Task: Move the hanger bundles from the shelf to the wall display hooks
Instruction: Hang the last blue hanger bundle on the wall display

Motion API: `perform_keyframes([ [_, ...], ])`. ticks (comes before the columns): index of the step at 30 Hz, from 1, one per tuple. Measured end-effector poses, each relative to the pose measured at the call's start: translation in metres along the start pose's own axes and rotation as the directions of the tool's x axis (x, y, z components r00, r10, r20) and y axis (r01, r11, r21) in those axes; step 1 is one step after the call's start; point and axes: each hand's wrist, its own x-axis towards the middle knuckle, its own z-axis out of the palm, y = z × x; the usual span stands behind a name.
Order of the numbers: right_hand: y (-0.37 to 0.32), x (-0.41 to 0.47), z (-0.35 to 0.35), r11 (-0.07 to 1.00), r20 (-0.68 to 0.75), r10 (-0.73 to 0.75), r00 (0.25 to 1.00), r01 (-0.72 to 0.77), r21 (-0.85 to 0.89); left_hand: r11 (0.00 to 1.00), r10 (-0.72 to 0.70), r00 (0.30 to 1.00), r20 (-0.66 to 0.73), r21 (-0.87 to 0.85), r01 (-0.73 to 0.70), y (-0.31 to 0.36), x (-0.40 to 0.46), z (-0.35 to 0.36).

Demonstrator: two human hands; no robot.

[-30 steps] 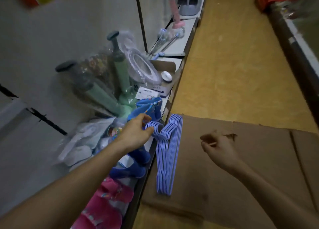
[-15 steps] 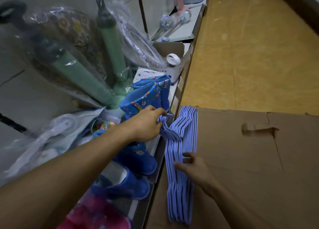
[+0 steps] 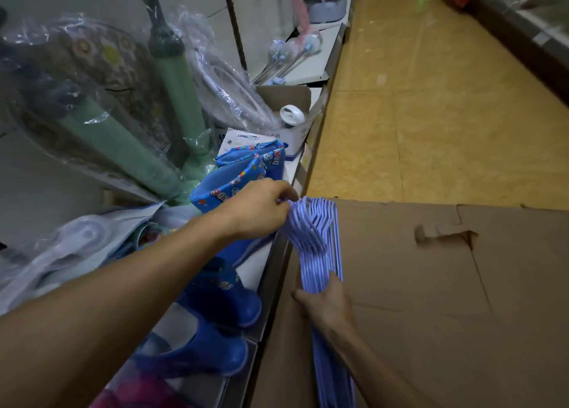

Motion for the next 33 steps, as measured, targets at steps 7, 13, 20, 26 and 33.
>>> perform_keyframes([
  [7,0.0,-0.006,-0.064,0.997,-0.151,-0.026,0.988,0.014,-0.079,0.935,-0.063,0.994,-0.089,-0.354,0.027,0.027,0.005,0.012],
  [13,-0.016,-0.016,-0.118,0.973,-0.098,-0.172,0.98,0.185,0.137,0.793,-0.3,0.952,-0.068,-0.572,0.209,0.033,0.008,0.018],
  [20,-0.034,-0.04,-0.18,0.878,0.075,-0.376,0.923,0.33,0.346,0.442,-0.468,0.877,0.106,-0.832,0.336,0.051,-0.002,0.032],
  [26,-0.057,-0.061,-0.204,0.792,0.279,-0.47,0.837,0.261,0.551,-0.001,-0.417,0.883,0.215,-0.972,0.237,0.079,-0.009,0.027],
  [33,-0.08,-0.082,-0.23,0.778,0.32,-0.501,0.804,0.255,0.575,-0.271,-0.354,0.913,0.201,-0.957,0.106,0.096,-0.014,0.004],
])
